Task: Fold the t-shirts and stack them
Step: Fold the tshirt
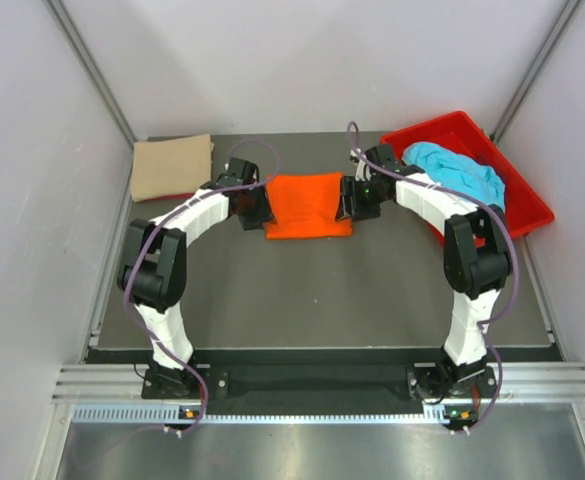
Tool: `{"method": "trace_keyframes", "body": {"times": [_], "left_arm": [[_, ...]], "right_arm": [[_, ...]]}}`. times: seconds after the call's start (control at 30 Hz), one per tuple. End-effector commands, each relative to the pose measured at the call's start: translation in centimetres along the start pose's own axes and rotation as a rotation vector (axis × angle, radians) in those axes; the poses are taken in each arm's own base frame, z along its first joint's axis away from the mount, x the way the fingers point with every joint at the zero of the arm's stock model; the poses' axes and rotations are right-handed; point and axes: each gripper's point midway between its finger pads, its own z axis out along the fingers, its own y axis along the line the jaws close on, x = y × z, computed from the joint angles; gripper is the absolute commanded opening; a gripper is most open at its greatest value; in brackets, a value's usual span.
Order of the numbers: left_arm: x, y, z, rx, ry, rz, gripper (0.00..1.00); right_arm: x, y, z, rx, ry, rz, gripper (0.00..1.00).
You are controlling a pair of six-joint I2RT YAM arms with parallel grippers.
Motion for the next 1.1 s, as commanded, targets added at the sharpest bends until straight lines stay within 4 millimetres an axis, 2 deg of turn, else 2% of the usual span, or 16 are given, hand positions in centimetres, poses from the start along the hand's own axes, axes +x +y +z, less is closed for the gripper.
{"method": "trace_keyframes", "body": {"times": [0.0, 0.13, 0.2, 0.23, 0.33, 0.43, 0.47, 0.57, 0.7, 0.73, 0.83, 0.93, 0.97, 1.07], "left_arm": [[1.7, 1.0, 0.0, 0.002, 0.033, -0.009, 0.47], [1.6, 2.0, 0.7, 0.017, 0.04, -0.082, 0.46], [1.8, 1.9, 0.9, 0.043, 0.054, -0.1, 0.46], [1.8, 1.9, 1.1, 0.044, 0.052, -0.104, 0.46], [2.3, 2.3, 1.7, 0.037, 0.067, -0.112, 0.45], [2.9, 3.1, 2.5, 0.008, 0.084, -0.109, 0.4], [3.3, 3.6, 2.6, -0.017, 0.098, -0.113, 0.38], [3.6, 4.8, 3.2, -0.069, 0.106, -0.11, 0.34], [3.8, 5.0, 3.5, -0.076, 0.118, -0.106, 0.22], [3.8, 5.1, 3.5, -0.076, 0.118, -0.106, 0.14], [3.8, 5.2, 3.5, -0.083, 0.121, -0.101, 0.0], [4.0, 5.0, 3.3, -0.07, 0.131, -0.095, 0.0], [4.2, 5.0, 3.2, -0.067, 0.136, -0.098, 0.0], [4.8, 4.6, 2.4, -0.043, 0.149, -0.105, 0.0]], "right_arm": [[-1.0, -2.1, -0.8, 0.126, -0.069, 0.019, 0.58], [-0.7, -3.3, -0.1, 0.157, -0.085, 0.05, 0.59], [-0.7, -3.7, 0.5, 0.137, -0.106, 0.061, 0.59], [-1.6, -3.5, 0.8, 0.104, -0.143, 0.055, 0.59], [-0.8, -4.1, 2.2, 0.077, -0.119, 0.068, 0.57], [-0.3, -4.6, 3.0, 0.073, -0.101, 0.067, 0.5], [0.1, -4.9, 3.2, 0.077, -0.09, 0.074, 0.44], [0.6, -4.6, 3.5, 0.057, -0.085, 0.067, 0.38], [1.7, -5.0, 3.7, 0.063, -0.058, 0.066, 0.35], [1.7, -5.1, 3.7, 0.058, -0.059, 0.067, 0.35], [2.4, -5.0, 3.9, 0.043, -0.042, 0.064, 0.34], [2.6, -4.8, 3.7, 0.03, -0.041, 0.058, 0.12], [2.8, -4.8, 3.6, 0.028, -0.036, 0.058, 0.0], [3.5, -4.3, 2.9, 0.016, -0.027, 0.059, 0.0]]}}
